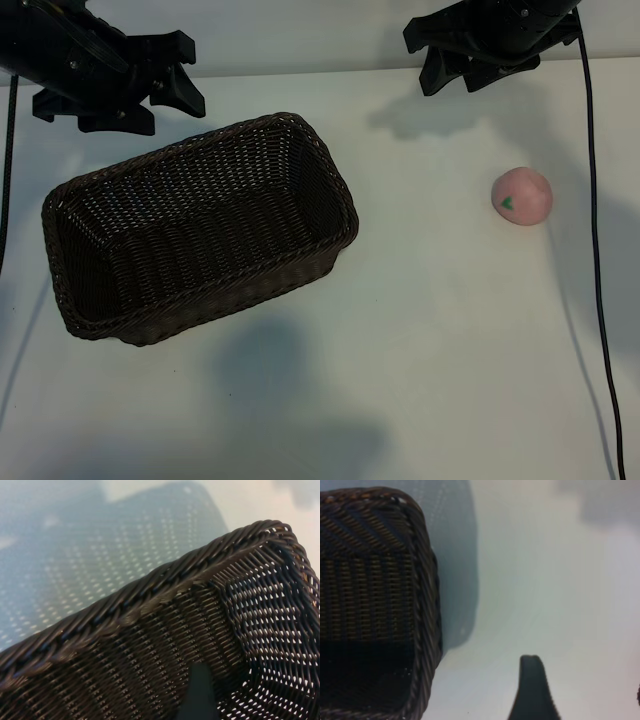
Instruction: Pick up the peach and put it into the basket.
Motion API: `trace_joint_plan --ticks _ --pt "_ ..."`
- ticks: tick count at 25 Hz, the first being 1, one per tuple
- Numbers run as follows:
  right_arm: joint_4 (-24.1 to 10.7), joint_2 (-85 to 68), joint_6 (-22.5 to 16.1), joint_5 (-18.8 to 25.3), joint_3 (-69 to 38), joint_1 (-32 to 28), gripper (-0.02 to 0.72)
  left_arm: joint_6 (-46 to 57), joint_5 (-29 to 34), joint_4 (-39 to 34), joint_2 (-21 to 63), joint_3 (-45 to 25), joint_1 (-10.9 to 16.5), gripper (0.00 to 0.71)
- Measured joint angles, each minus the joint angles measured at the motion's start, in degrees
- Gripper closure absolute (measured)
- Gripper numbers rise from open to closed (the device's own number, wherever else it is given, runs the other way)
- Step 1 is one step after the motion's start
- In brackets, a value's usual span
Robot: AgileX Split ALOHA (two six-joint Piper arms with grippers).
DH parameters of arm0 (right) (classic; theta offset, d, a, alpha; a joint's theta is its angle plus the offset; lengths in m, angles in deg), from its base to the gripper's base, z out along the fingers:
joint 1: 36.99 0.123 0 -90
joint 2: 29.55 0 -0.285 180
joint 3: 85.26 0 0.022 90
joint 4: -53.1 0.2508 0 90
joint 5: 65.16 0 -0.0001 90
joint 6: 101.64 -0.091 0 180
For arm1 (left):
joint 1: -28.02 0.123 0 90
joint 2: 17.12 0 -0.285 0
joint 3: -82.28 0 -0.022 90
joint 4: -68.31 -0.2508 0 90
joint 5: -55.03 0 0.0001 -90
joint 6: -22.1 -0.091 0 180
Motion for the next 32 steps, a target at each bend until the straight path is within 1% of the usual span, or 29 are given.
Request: trace_joint_plan --ticks 19,24,32 --pt "0.0 0.0 0.0 0.0 0.0 0.0 0.21 -0.2 -0.1 0.0 0.0 0.0 0.0 0.122" --pt "0.0 0.0 0.0 0.0 0.0 0.0 0.21 -0.2 -2.0 0.0 0.0 0.0 0.0 0.122" --pt "0.0 0.0 0.0 0.0 0.0 0.0 0.21 -0.2 -2.5 -0.1 0.0 0.0 0.0 0.122"
